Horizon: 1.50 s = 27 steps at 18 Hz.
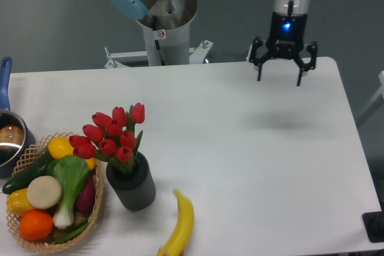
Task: Pick up the flowers from the vase
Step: 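Move the open gripper toward the red tulip stems above the black vase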
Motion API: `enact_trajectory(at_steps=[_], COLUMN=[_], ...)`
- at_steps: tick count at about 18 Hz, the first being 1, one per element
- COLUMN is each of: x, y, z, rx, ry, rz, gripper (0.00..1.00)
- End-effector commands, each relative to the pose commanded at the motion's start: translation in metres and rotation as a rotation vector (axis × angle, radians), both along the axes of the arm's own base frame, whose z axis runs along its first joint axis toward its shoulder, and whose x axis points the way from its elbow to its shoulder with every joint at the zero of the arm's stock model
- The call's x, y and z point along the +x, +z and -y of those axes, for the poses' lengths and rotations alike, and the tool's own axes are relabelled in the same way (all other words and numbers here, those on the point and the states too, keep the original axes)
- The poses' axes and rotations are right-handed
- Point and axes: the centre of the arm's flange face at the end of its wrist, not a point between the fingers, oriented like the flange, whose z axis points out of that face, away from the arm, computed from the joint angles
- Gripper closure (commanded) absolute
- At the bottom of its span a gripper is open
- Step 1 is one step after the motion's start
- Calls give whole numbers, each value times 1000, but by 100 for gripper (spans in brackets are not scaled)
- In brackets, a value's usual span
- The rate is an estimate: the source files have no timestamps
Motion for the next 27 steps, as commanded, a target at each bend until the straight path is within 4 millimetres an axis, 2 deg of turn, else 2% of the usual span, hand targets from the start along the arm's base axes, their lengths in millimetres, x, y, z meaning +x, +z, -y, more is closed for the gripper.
enact_trajectory(at_steps=[5, 7, 9, 11, 14, 18, 20, 23, 27], x=[21, 30, 42, 43, 50, 81, 91, 106, 106], y=[-3, -14, -14, -34, -34, -45, -61, -63, -58], z=[-41, -59, -76, -93, -108, -135, -153, -179, -200], rx=[88, 81, 107, 183, 271, 273, 271, 281, 329], ry=[-112, -160, -204, -251, -305, -414, -467, -543, -586], rz=[40, 57, 76, 152, 184, 182, 202, 191, 191], gripper=[0, 0, 0, 0, 0, 0, 0, 0, 0])
